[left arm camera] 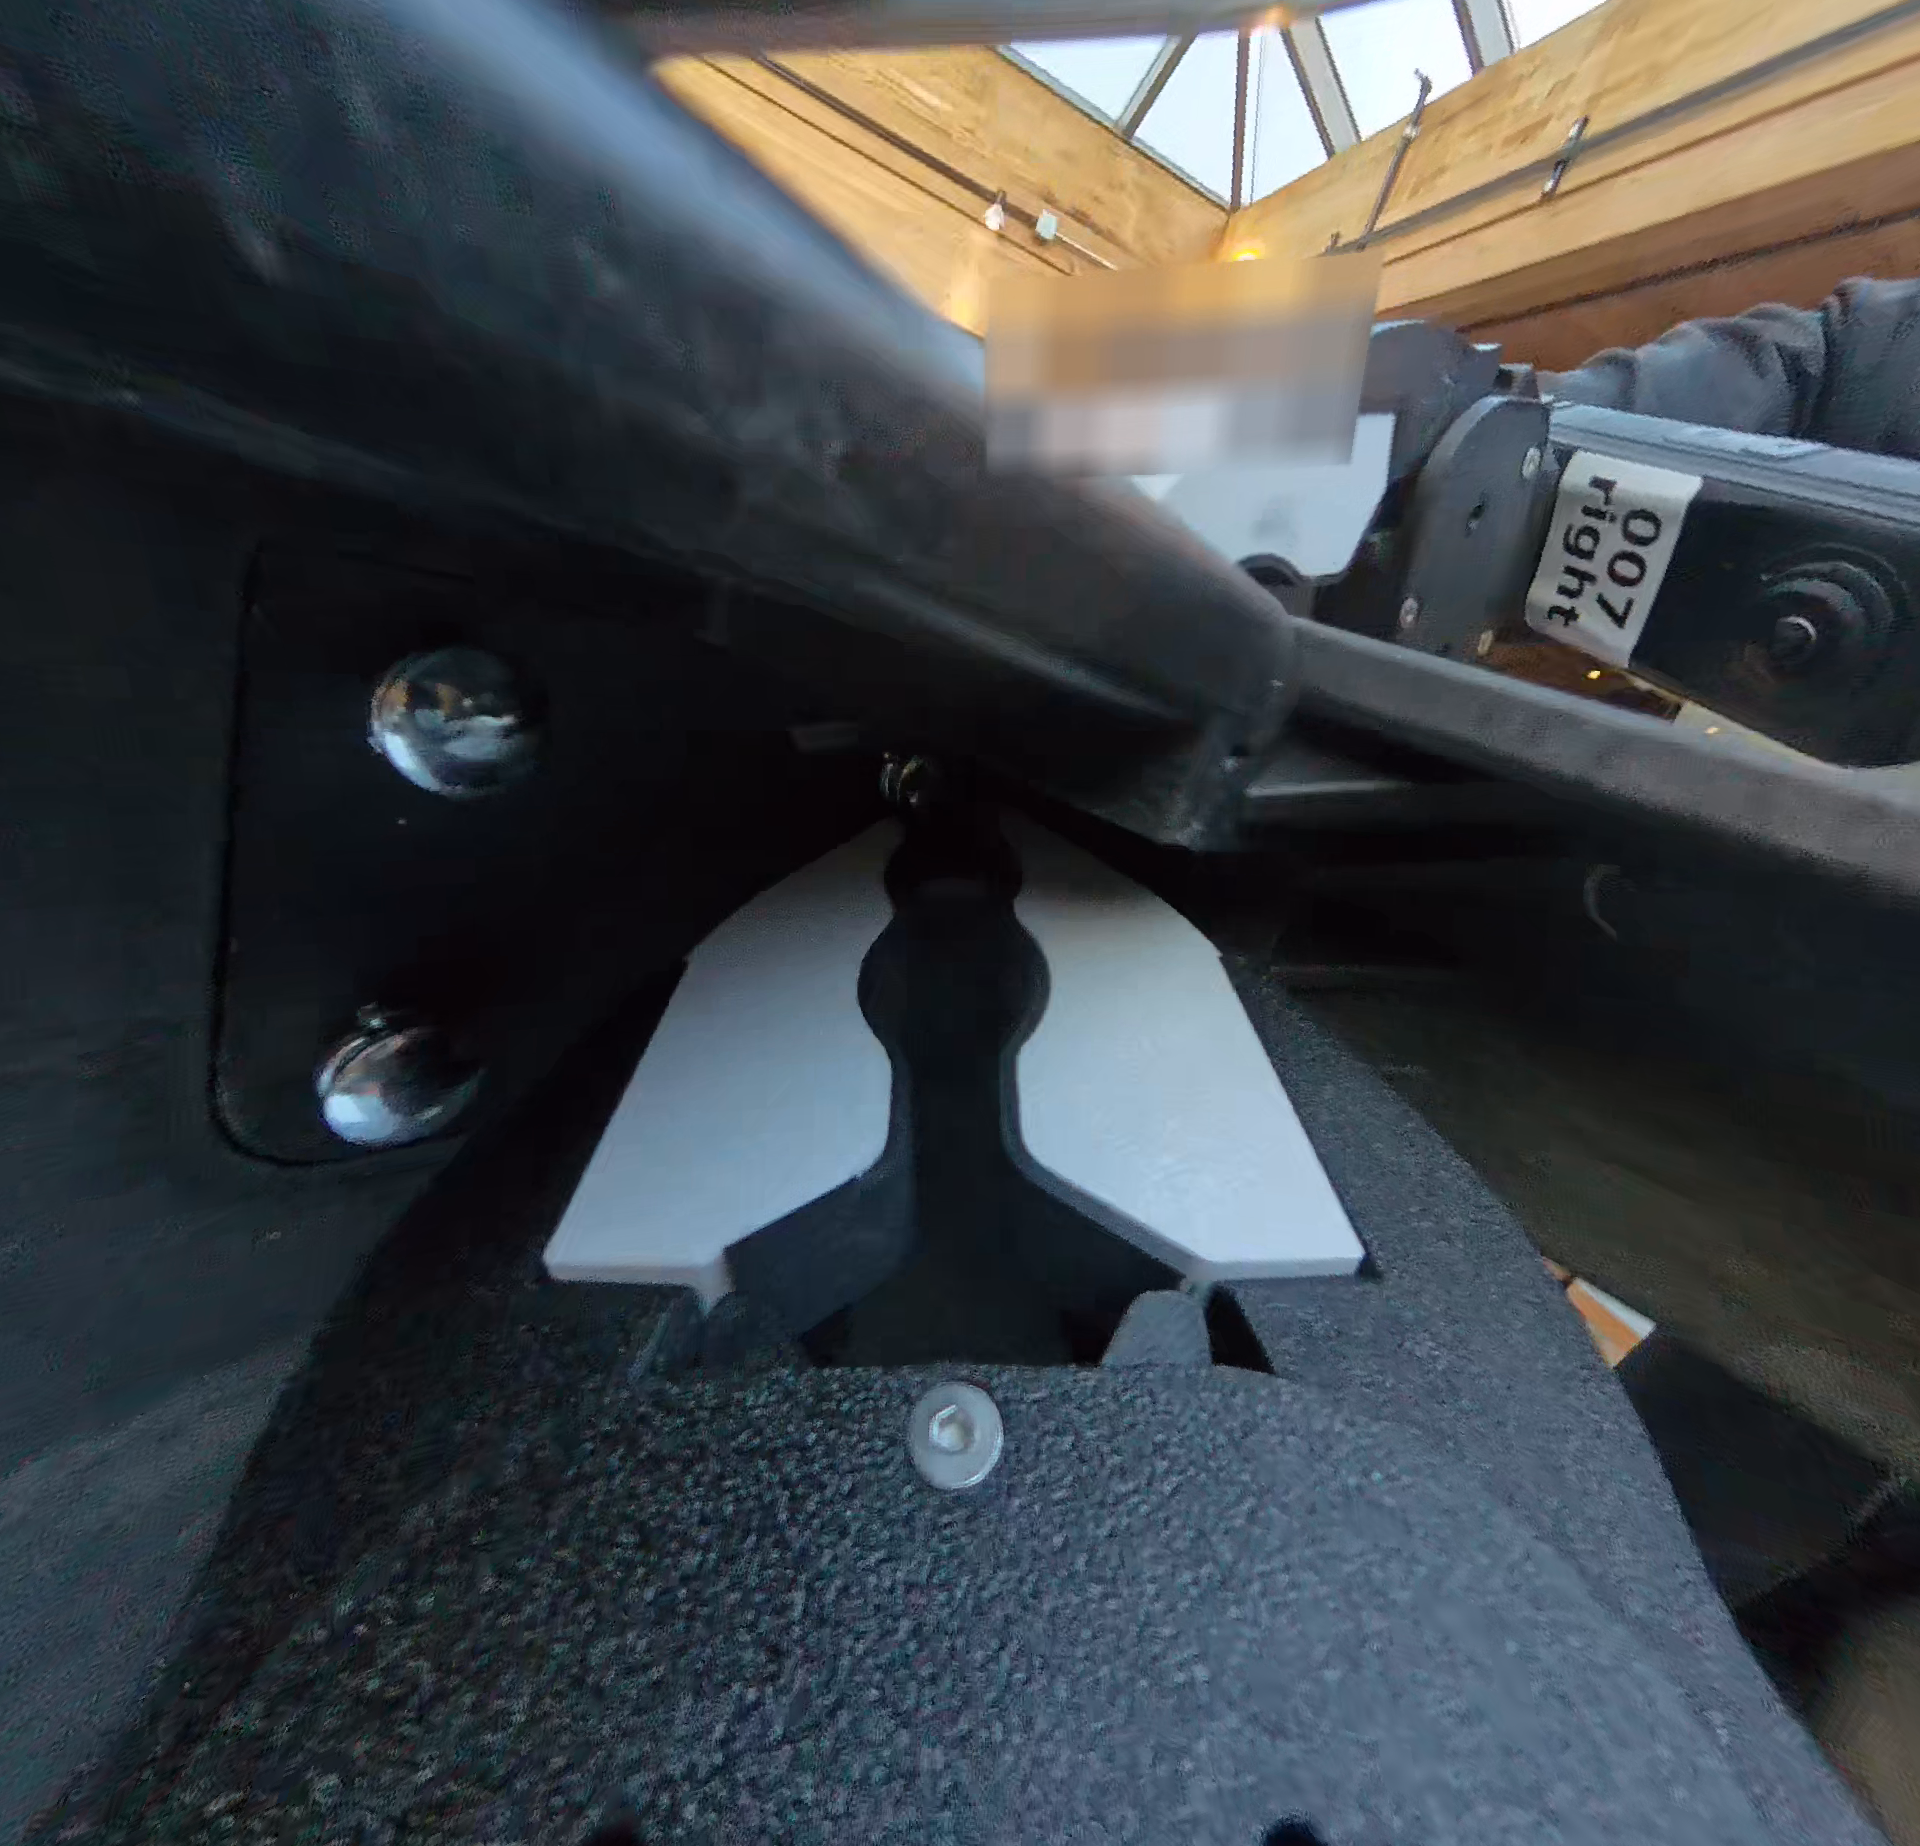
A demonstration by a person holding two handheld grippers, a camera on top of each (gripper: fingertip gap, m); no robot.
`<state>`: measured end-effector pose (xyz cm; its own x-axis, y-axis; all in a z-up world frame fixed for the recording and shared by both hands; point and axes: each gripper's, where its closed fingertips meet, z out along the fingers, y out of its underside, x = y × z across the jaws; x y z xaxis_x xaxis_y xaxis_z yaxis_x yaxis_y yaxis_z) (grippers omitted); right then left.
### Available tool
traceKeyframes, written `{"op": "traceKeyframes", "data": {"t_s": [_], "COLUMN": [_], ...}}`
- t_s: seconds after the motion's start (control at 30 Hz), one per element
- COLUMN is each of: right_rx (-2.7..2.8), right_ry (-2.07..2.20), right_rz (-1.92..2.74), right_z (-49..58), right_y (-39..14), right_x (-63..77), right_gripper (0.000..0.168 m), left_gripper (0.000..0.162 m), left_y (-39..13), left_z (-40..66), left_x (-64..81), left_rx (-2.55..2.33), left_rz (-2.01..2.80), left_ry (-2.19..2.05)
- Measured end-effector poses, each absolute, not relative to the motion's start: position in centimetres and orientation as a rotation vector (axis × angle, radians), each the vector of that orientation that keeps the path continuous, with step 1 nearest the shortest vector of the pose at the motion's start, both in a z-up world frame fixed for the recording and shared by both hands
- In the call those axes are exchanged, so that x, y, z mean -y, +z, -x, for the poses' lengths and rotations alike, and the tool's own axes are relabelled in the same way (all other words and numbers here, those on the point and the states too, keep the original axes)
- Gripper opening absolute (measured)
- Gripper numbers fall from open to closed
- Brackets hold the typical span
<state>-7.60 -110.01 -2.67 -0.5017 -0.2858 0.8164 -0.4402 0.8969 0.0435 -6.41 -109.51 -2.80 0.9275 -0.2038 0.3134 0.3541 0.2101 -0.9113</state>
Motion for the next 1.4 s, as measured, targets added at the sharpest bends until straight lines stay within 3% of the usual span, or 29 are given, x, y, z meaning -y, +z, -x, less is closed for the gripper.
{"op": "traceKeyframes", "data": {"t_s": [0.3,0.37,0.7,0.8,0.87,1.4], "right_rx": [2.12,2.119,2.12,2.121,2.12,2.044], "right_ry": [0.219,0.219,0.211,0.213,0.214,0.154], "right_rz": [-0.5,-0.501,-0.489,-0.486,-0.484,-0.401], "right_z": [7.5,7.5,7.5,7.6,7.6,7.3], "right_y": [-2.7,-2.7,-2.7,-2.7,-2.7,-2.5], "right_x": [110.0,110.0,109.9,109.9,109.9,109.5], "right_gripper": [0.063,0.069,0.063,0.068,0.063,0.065], "left_gripper": [0.013,0.013,0.002,0.011,0.014,0.019], "left_y": [-7.7,-8.1,-6.5,-6.2,-6.3,-6.7], "left_z": [7.1,6.9,7.4,7.6,7.5,7.7], "left_x": [111.2,110.9,109.5,109.3,109.0,108.7], "left_rx": [0.054,0.037,0.067,0.091,0.08,0.056], "left_rz": [1.416,1.419,1.377,1.377,1.399,1.446], "left_ry": [-0.12,-0.071,0.039,0.045,0.081,0.364]}}
